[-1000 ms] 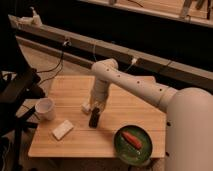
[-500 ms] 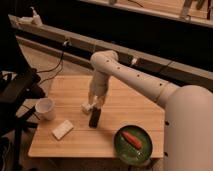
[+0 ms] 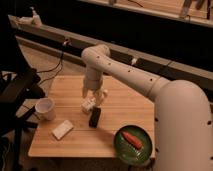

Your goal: Place the eraser in the ceramic cup

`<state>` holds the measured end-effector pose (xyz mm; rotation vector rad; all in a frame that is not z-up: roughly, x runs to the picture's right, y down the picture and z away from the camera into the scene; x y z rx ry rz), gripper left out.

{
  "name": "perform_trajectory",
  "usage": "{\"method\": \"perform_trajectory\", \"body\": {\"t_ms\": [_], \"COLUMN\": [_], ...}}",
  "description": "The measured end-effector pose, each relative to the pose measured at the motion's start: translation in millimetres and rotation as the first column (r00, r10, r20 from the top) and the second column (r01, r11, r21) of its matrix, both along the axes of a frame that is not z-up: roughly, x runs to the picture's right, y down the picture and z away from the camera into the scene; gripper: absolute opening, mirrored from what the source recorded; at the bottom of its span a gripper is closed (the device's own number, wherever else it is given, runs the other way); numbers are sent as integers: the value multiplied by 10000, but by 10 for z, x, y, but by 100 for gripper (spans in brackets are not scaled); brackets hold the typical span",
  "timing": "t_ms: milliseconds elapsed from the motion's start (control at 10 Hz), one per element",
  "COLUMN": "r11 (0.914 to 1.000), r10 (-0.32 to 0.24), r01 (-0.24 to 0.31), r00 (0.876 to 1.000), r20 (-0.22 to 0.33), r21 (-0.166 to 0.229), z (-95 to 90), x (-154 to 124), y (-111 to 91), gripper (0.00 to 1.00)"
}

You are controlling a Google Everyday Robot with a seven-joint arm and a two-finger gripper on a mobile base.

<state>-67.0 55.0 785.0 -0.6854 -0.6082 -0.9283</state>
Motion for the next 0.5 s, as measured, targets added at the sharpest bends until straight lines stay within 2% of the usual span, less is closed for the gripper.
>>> {"method": "perform_trajectory", "body": {"t_ms": [200,400,500], "r11": [9996,9985,9973], "r10": [-273,-512,-599], "r01": [274,517,617], "r00": [9995,9982,9972], "r20": [137,325,449], "r21": [-37,-173,-400], "z": [84,228,293], "x": [3,23,51], "y": [166,504,694], "gripper": [80,80,80]}}
